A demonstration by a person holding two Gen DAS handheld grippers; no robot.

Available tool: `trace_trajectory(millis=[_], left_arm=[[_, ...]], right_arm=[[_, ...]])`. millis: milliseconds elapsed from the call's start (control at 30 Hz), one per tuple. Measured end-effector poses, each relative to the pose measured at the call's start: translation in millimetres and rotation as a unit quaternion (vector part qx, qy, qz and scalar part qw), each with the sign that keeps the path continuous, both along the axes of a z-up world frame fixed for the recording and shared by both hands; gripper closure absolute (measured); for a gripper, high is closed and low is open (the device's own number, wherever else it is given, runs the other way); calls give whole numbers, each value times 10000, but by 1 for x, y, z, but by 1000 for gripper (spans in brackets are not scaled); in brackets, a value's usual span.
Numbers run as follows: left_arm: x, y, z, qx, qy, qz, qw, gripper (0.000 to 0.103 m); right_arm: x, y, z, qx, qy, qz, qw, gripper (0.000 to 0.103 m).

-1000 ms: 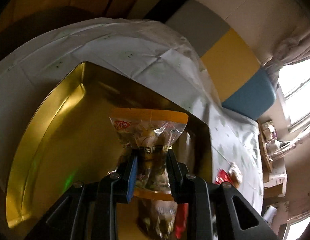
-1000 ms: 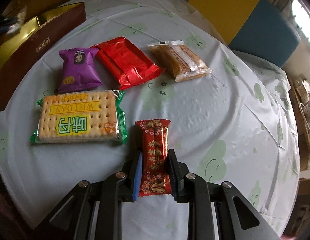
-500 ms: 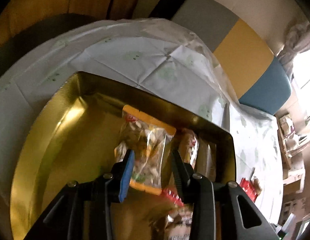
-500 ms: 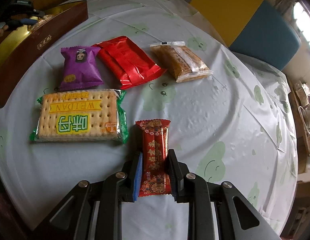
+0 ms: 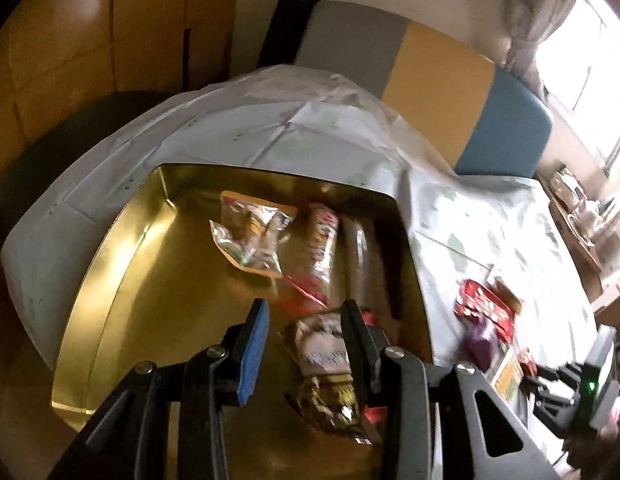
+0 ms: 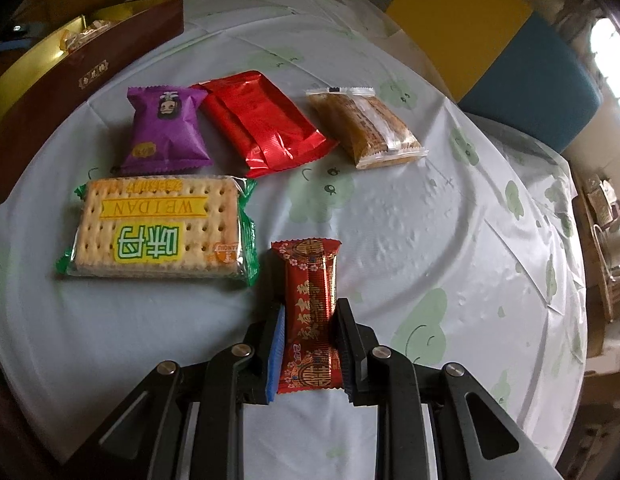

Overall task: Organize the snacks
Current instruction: 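Carry the red candy bar into the gold tray and open the right gripper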

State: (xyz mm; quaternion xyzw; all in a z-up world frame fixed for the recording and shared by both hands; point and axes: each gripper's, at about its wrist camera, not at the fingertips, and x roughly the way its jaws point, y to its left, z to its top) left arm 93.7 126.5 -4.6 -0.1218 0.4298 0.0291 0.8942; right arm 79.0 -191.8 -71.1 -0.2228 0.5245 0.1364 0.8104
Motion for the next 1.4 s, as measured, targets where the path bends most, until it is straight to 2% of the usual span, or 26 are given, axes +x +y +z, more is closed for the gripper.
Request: trace_trajectory(millis=[267, 767, 1033, 1200, 1400], left_arm=[[-28, -19, 2, 50, -41, -173, 9998, 65], [-46, -30, -13, 61, 147, -331, 9993, 65], [-51, -19, -9, 62, 22, -258, 9996, 65], [-55, -7, -6, 118, -52, -170, 9998, 65], [-59, 4, -7, 230, -65, -87, 9997, 65]], right_arm=[[-5, 5, 0, -108, -76, 40, 9999, 78], [-9, 8, 1, -197, -135, 113, 9996, 79], [0, -7, 3, 241, 70, -133, 9996, 81], [16, -25, 5, 755, 414, -497, 9950, 81], [26, -27, 10, 726, 612, -746, 9927, 81]])
